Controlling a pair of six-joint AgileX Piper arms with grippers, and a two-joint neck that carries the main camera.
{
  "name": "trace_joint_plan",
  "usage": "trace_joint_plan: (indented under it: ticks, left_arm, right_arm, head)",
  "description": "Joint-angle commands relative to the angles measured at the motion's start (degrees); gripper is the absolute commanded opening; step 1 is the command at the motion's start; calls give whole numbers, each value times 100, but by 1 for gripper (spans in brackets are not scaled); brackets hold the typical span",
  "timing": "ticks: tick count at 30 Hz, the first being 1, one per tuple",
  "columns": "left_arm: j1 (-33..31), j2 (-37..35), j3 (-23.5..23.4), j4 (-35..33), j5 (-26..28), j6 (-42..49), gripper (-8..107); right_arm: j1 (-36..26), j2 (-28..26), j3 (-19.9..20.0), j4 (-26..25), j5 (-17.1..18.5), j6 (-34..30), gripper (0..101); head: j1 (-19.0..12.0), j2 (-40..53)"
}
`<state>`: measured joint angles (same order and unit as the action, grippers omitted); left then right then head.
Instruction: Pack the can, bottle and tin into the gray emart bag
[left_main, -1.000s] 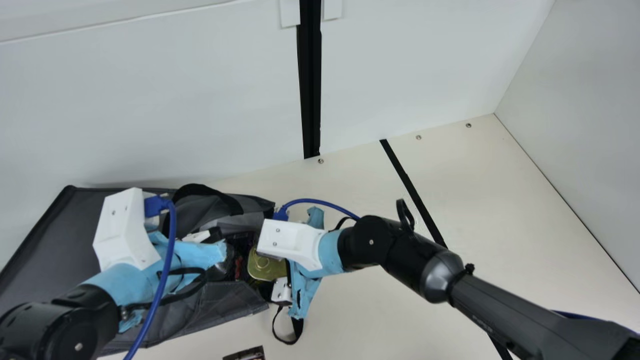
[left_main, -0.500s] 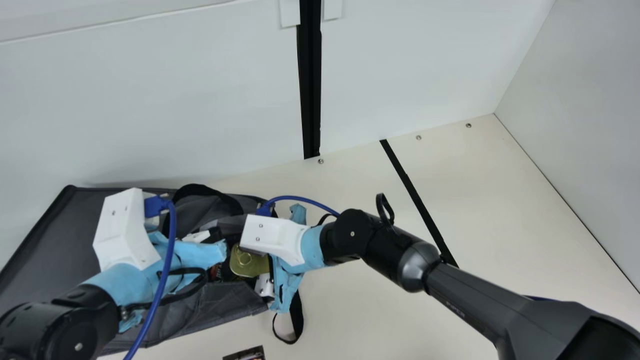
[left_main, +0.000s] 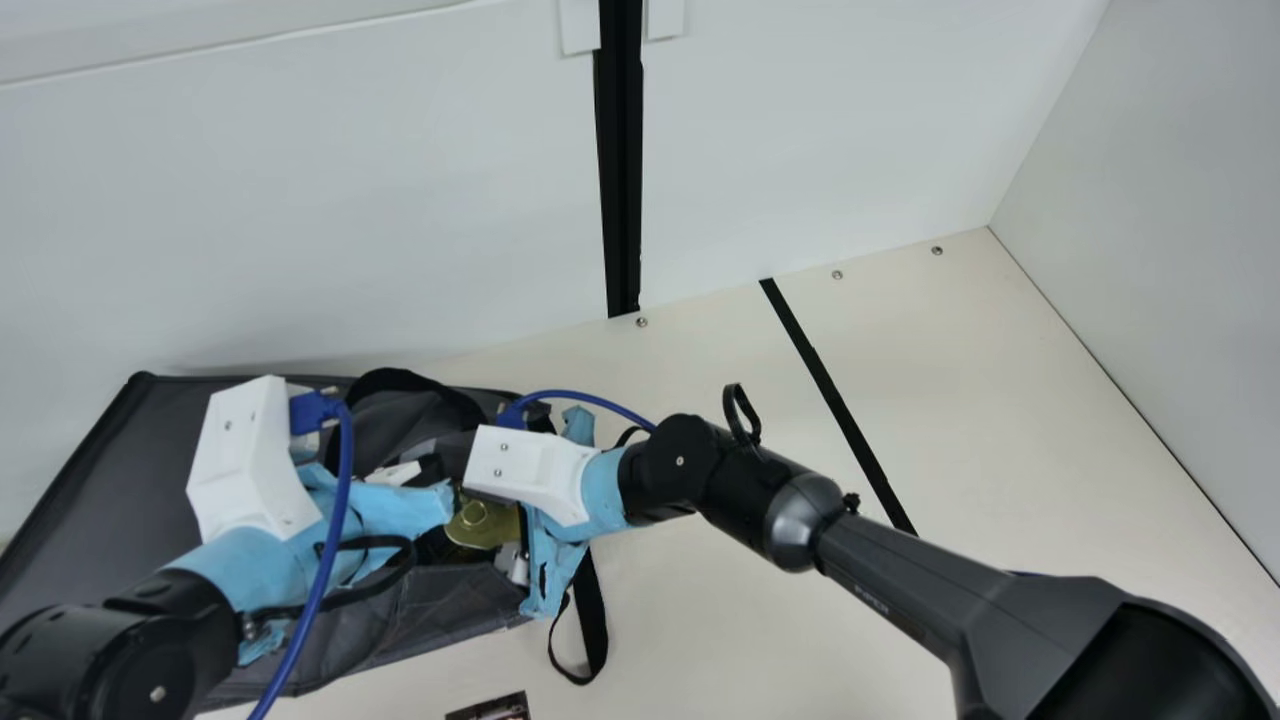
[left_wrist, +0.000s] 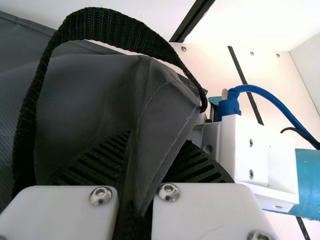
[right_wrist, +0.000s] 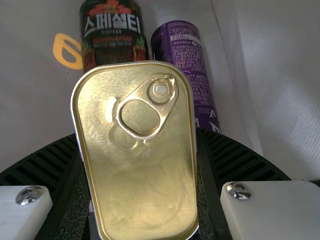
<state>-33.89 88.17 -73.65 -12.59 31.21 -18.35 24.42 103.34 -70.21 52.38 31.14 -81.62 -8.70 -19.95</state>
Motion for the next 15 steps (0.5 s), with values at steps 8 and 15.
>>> trace_joint_plan:
  ticks: [8, 15]
  left_arm:
    - [0, 0, 0, 0, 0, 0, 10]
    - [0, 0, 0, 0, 0, 0, 10]
  right_arm:
    - [-9, 202, -54, 137, -119, -204, 0]
    - [-36, 310, -55, 290, -187, -343, 0]
  head:
    - [-130, -5]
    - [-130, -5]
